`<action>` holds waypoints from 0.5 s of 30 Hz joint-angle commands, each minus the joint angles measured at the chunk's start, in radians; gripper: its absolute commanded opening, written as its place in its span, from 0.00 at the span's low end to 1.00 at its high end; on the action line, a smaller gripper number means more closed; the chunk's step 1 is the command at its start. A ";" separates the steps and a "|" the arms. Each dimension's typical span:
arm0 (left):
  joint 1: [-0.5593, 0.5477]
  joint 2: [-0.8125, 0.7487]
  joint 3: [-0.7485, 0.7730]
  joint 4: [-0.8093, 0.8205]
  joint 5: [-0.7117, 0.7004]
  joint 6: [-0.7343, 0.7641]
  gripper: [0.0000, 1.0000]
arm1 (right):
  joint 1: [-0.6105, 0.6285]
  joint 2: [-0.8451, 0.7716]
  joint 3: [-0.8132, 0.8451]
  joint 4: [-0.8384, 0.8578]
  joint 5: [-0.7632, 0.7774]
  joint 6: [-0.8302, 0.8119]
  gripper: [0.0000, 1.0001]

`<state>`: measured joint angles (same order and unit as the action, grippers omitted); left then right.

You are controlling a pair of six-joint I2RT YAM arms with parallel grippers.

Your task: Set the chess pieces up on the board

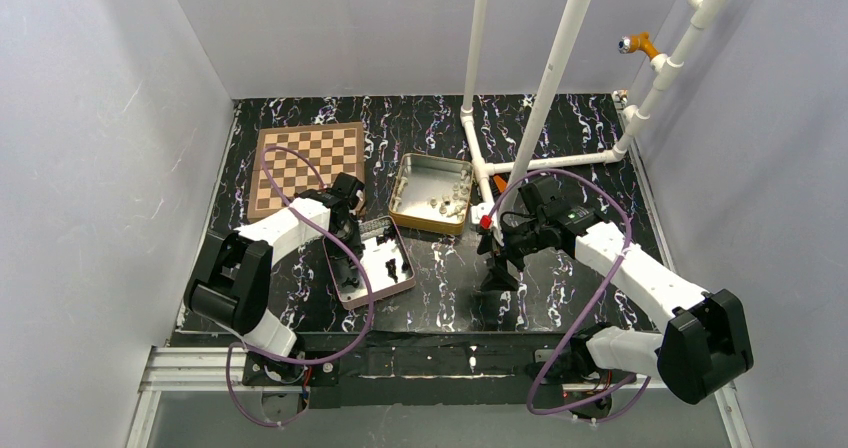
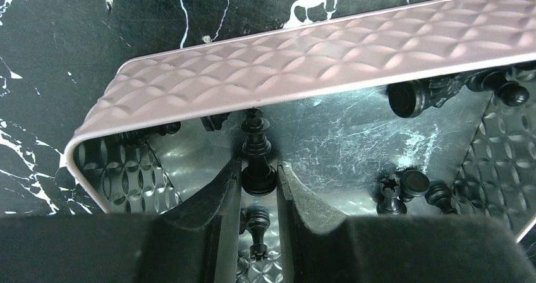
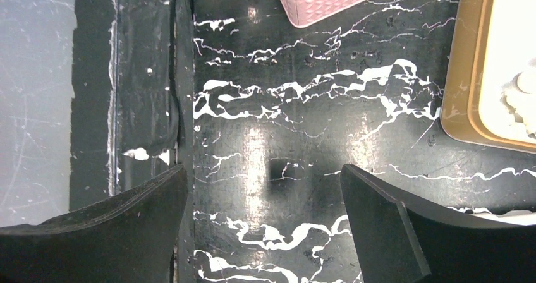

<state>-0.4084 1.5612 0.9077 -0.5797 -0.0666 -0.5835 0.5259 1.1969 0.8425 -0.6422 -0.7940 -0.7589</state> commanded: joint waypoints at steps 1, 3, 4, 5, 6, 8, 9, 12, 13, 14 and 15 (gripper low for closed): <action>-0.004 -0.068 -0.029 -0.020 0.026 0.030 0.00 | 0.005 0.023 0.093 0.042 -0.087 0.081 0.98; -0.006 -0.133 -0.042 -0.018 0.048 0.051 0.00 | 0.005 0.043 0.133 0.052 -0.119 0.115 0.98; -0.006 -0.169 -0.053 -0.014 0.060 0.070 0.00 | 0.005 0.055 0.148 0.062 -0.129 0.134 0.98; -0.006 -0.209 -0.063 -0.007 0.066 0.087 0.00 | 0.006 0.069 0.161 0.070 -0.141 0.151 0.98; -0.006 -0.255 -0.080 0.006 0.103 0.105 0.00 | 0.006 0.082 0.176 0.078 -0.154 0.170 0.98; -0.008 -0.357 -0.121 0.047 0.153 0.150 0.00 | 0.007 0.120 0.203 0.101 -0.178 0.226 0.98; -0.009 -0.415 -0.149 0.077 0.185 0.178 0.00 | 0.010 0.136 0.215 0.113 -0.191 0.254 0.98; -0.010 -0.598 -0.255 0.193 0.297 0.258 0.00 | 0.030 0.190 0.260 0.147 -0.230 0.334 0.98; -0.010 -0.668 -0.283 0.235 0.333 0.277 0.00 | 0.042 0.209 0.278 0.145 -0.237 0.349 0.98; -0.011 -0.713 -0.310 0.268 0.359 0.289 0.00 | 0.054 0.227 0.295 0.136 -0.238 0.352 0.97; -0.012 -0.746 -0.329 0.294 0.381 0.295 0.00 | 0.067 0.244 0.311 0.128 -0.237 0.350 0.97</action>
<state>-0.4149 0.9585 0.6586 -0.4259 0.1570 -0.3908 0.5503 1.3872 1.0664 -0.5529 -0.9623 -0.4942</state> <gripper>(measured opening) 0.206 0.977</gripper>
